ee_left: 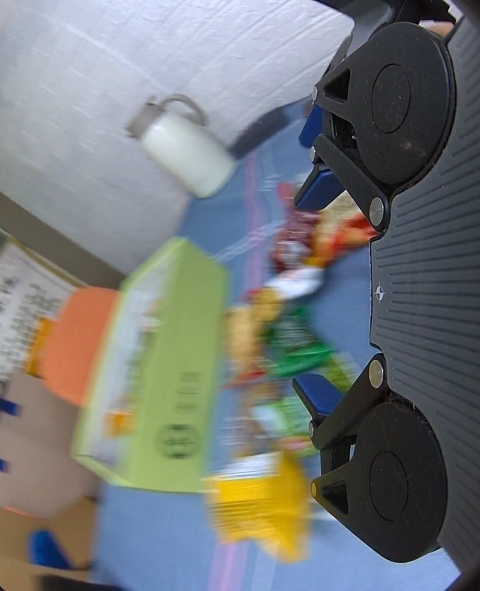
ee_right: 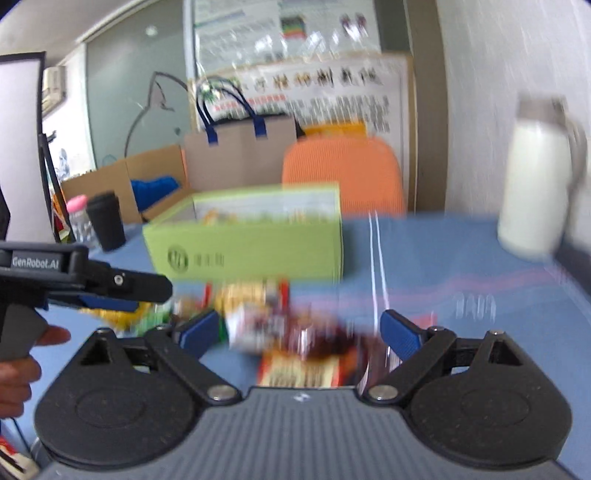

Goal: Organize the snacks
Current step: 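Move the left gripper back to the red-brown cookie packet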

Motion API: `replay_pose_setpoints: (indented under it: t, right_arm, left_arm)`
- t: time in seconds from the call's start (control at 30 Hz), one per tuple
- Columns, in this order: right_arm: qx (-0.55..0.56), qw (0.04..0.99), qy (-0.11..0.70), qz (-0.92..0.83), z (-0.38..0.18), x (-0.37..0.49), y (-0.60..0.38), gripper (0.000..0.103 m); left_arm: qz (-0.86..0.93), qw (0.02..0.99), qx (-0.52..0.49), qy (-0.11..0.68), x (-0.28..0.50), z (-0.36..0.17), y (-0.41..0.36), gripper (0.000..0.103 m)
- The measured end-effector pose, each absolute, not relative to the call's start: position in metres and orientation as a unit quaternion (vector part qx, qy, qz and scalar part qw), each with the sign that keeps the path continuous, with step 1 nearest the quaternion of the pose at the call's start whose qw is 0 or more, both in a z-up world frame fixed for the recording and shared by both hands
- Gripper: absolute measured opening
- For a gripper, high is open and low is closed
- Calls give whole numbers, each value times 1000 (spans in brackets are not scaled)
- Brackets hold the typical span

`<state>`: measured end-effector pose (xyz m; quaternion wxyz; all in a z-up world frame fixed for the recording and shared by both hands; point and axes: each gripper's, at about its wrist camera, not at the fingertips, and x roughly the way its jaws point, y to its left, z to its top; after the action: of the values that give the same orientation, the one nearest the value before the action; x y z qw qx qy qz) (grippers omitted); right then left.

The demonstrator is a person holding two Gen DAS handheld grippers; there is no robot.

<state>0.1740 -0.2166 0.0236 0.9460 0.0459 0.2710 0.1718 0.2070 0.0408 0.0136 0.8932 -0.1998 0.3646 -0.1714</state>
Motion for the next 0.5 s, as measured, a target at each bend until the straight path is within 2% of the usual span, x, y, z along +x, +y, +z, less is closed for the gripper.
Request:
replay_pose_setpoints:
  t: [0.13,0.33,0.5]
  right_arm:
    - [21,941,277,194,20,182,-207,93]
    - [-9,923,294,248,16,236,-201,93]
    - [-40,900,333,278,-2,285,-187,93]
  left_arm:
    - [-185,864,-233,406,214,-1,33,73]
    - [-194,874,-238,377,228,26,30,74]
    - [-161,876,-254,376,233,24,51,75]
